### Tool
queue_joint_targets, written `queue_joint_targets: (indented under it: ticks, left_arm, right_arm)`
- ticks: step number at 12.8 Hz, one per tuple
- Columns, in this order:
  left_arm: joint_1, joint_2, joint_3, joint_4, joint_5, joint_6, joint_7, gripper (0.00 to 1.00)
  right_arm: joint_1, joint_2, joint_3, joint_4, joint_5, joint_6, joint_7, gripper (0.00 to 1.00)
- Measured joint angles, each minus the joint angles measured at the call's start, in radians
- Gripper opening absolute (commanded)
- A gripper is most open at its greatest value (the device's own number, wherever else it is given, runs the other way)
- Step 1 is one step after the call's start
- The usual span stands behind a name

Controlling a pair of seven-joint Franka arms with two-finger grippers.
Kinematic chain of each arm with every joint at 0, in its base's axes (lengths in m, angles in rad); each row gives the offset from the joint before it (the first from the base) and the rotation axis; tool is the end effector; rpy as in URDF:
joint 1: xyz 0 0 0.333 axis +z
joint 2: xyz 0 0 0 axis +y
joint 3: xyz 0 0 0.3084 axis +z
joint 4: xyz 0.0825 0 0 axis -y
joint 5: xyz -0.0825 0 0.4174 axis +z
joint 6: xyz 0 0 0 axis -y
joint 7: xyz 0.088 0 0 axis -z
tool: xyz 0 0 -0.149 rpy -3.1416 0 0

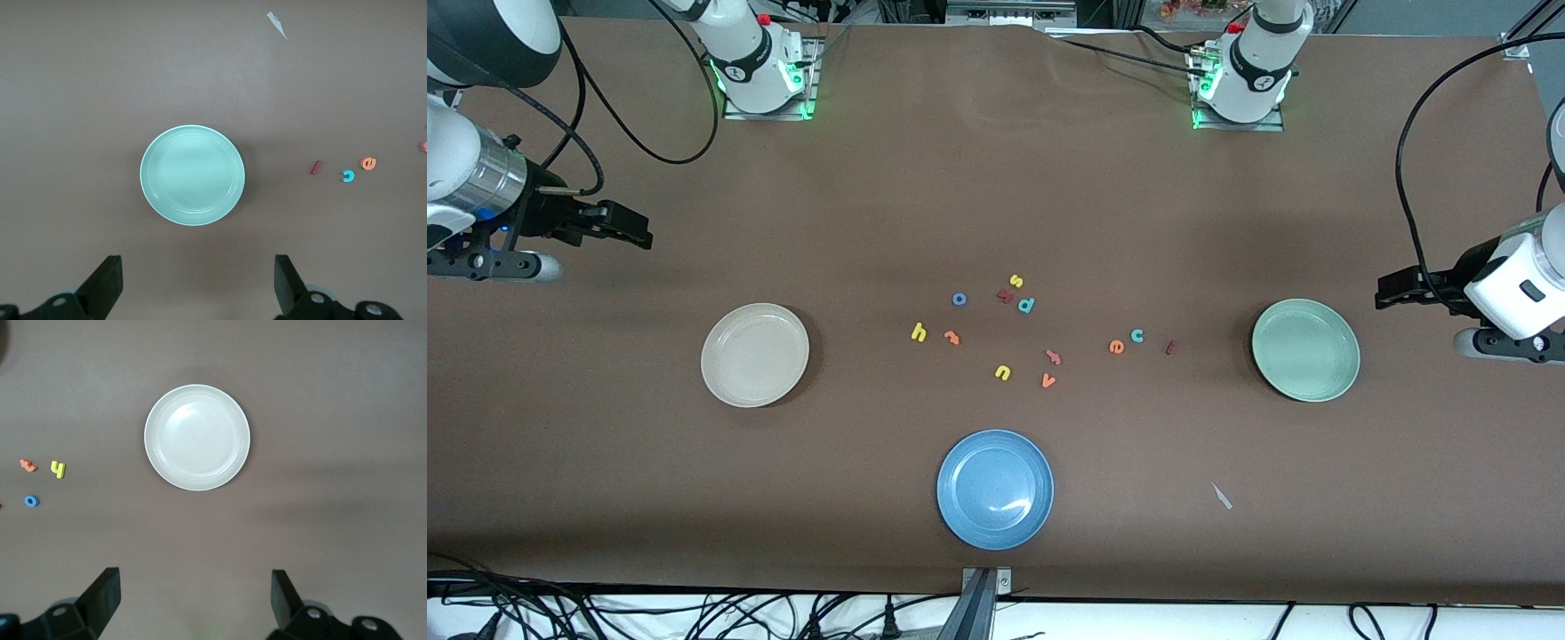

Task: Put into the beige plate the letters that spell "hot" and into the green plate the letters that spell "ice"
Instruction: 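Move the right gripper and the left gripper toward the scattered letters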

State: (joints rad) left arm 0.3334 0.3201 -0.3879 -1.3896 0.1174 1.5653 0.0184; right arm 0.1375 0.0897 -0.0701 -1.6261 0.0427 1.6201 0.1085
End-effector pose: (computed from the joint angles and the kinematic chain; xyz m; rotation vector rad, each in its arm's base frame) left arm 0.6637 0.0105 0.4763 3.1332 -0.1078 -0.1903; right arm 0.6062 0.0483 0.4976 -3.1093 0.0704 0.1529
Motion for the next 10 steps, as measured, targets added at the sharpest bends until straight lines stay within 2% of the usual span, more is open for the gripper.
queue_joint_targets:
  ticks: [3,8,10]
  left_arm:
    - [-0.012,0.000,-0.005,-0.007,0.000,0.000,0.000,1.00]
    - [-0.063,0.033,-0.006,-0.039,-0.082,0.012,-0.059,1.00]
    - [-0.092,0.070,-0.006,-0.093,-0.082,0.112,-0.093,1.00]
  right_arm:
    - [0.012,0.034,0.000,-0.003,0.002,0.067,0.056,1.00]
    - [0.096,0.171,0.004,0.003,0.006,0.225,0.253,1.00]
    - [0.128,0.213,0.005,0.005,0.008,0.277,0.327,1.00]
